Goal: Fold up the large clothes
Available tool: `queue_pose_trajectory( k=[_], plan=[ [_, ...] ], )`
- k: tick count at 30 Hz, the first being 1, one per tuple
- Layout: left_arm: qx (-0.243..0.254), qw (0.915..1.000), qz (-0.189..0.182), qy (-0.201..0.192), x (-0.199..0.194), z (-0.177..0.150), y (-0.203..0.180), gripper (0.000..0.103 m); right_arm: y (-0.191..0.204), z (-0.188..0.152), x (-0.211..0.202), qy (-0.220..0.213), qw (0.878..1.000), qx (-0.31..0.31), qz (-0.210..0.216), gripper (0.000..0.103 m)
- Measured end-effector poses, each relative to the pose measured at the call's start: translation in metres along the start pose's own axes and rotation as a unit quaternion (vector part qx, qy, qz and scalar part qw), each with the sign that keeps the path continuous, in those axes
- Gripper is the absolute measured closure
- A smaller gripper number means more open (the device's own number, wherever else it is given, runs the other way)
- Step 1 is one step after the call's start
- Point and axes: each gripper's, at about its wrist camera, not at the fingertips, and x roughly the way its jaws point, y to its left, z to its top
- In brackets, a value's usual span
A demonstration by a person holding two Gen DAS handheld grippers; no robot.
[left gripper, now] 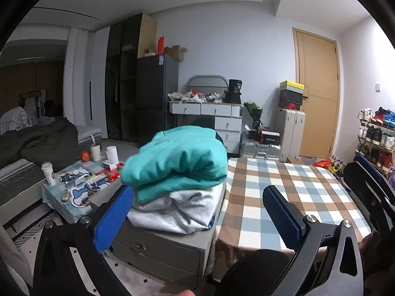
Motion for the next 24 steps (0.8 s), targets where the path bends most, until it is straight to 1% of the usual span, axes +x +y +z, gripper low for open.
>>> queue_pose_trajectory(
  k=[7,24],
  plan=[
    [0.003,1.0000,0.005,0.000,-0.0047,-0.0006,-0.0029,0.001,-0.0026,0.0001,-0.0029,0.000,1.000,0.006,-0.003,0.000],
    [0.010,0.9999,0.004,-0.006,-0.0063,0.0033,-0.0027,0.001,0.0048,0.0019,-0.0075,-0.008,1.000,-0.007,-0.002,0.000]
  ],
)
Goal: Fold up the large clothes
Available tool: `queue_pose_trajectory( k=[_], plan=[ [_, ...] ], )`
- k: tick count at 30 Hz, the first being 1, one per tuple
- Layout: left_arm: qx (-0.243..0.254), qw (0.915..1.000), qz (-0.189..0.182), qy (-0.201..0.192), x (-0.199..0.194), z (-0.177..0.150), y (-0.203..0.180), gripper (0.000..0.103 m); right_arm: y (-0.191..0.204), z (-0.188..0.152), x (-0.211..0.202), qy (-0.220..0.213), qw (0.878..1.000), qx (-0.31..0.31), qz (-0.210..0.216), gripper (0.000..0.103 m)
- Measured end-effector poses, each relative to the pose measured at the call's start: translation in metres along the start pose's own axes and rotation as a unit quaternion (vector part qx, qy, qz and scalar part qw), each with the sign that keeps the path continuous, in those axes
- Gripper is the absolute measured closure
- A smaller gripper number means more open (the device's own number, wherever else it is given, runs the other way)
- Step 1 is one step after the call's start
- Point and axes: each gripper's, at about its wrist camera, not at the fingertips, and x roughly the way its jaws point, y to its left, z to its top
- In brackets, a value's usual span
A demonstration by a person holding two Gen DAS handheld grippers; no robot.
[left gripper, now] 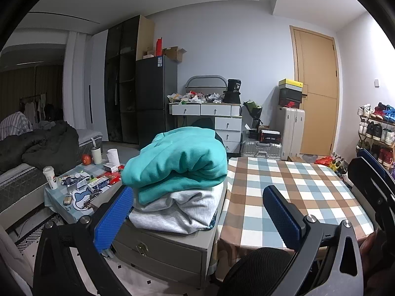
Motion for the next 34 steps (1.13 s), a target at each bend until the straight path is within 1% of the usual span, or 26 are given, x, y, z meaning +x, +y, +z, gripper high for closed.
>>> queue_pose_trajectory(
  k=[10,18,24,28,34],
  plan=[
    [0.005,1.0000,0.000,-0.002,0.0018,0.0019,-0.0001,0.001,-0.0023,-0.0003,0.0002,0.004,1.000,0.009,0.004,0.000],
    [0.006,1.0000,0.004,-0.005,0.0002,0.0019,-0.0015,0.001,-0.0018,0.0008,-0.0020,-0.001,1.000,0.005,0.000,0.000],
    [0.007,1.0000,0.002,-0.003,0.0016,0.0025,-0.0020,0.001,-0.0019,0.0006,-0.0031,-0.001,1.000,0.006,0.001,0.000],
    [0.006,1.0000,-0.006,0.003,0.0031,0.0035,-0.0005,0.001,-0.0015,0.0006,-0.0040,-0.002,1.000,0.008,-0.001,0.000],
    [0.012,0.9999,-0.003,-0.003,0.0033,0.0040,-0.0006,0.001,0.0008,0.0018,-0.0047,-0.004,1.000,0.004,0.001,0.000]
  ],
)
